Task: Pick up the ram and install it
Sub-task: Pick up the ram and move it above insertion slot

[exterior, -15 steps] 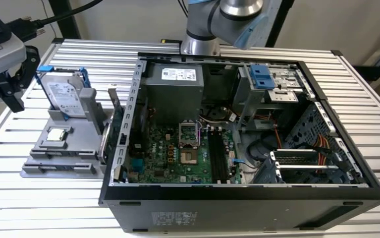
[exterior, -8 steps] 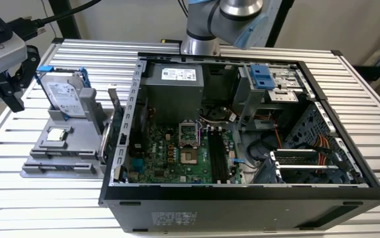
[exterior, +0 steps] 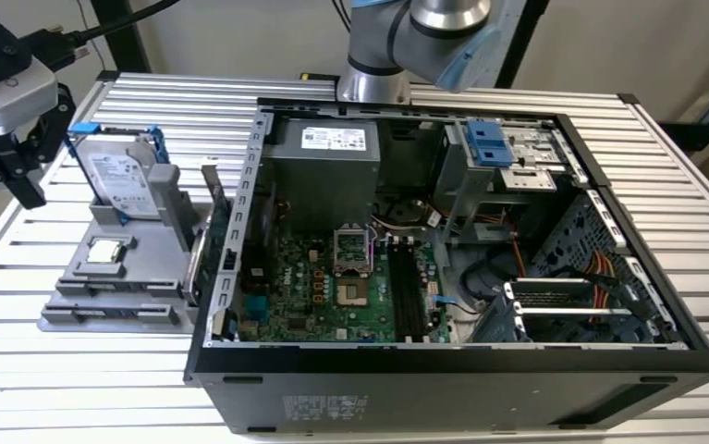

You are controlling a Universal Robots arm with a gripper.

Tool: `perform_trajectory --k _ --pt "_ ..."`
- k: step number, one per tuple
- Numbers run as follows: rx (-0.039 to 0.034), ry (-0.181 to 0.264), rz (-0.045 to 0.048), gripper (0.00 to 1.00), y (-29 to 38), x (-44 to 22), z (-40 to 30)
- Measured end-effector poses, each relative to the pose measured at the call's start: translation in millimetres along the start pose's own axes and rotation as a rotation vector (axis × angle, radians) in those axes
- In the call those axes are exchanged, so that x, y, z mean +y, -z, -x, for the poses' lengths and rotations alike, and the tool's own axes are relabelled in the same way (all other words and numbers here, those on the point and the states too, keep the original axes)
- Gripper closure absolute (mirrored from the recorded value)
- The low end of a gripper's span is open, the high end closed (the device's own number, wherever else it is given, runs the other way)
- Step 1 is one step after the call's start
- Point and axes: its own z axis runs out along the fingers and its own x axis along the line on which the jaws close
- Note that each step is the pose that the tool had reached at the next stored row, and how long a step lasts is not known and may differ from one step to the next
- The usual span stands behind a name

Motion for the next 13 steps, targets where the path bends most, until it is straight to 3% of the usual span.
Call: perform_trajectory --k 13 --pt "0.0031 0.063 0.0001 1.0 -0.1 2.6 1.5"
